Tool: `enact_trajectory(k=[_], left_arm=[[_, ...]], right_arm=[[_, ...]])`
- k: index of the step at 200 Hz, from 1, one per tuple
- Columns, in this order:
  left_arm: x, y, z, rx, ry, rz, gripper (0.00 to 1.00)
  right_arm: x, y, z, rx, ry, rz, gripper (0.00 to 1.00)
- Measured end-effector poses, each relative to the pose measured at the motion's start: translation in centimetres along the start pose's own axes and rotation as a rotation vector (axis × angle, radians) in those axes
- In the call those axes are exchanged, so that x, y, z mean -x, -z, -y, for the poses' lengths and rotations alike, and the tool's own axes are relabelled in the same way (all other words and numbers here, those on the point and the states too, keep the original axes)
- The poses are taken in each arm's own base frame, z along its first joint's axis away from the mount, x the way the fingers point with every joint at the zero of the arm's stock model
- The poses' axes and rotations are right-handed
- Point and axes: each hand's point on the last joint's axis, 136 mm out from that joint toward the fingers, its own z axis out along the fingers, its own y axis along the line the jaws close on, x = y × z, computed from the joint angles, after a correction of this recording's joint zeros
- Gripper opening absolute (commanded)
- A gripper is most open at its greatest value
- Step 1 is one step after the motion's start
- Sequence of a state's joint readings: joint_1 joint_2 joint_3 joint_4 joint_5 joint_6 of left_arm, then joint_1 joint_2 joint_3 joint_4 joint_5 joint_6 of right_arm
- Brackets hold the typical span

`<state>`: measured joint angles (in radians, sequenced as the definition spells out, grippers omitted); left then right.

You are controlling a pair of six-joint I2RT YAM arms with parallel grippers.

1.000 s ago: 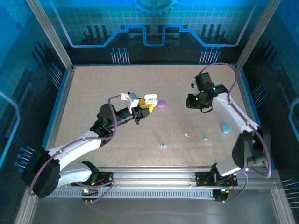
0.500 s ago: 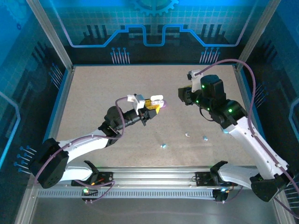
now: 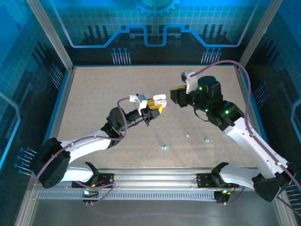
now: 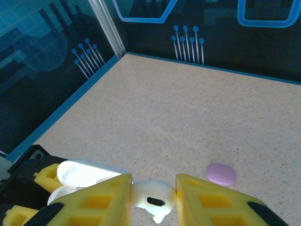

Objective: Insert wireless bluetooth earbuds into charging case

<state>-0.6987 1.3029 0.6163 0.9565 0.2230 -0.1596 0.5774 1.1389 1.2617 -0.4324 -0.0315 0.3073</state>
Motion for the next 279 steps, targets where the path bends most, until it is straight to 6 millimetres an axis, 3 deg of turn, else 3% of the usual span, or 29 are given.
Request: enact_trajectory(k=[43, 140, 279], left_arm=[[0.2, 0.0, 0.0, 0.0, -0.002, 0.007, 0.23], [0.4, -0.1, -0.3, 0.019, 0.016, 0.021, 0.23], [0.6, -0.1, -0.4, 0.031, 0.019, 0.035, 0.23]], right_arm=[[-0.8, -1.2, -0.9, 0.047, -0.004, -0.037, 0.29], [-0.9, -1.5, -2.4, 0.117, 0.002, -0.044, 0.29], [-2.5, -2.3, -3.0, 0.155, 0.042, -0.091, 0.29]])
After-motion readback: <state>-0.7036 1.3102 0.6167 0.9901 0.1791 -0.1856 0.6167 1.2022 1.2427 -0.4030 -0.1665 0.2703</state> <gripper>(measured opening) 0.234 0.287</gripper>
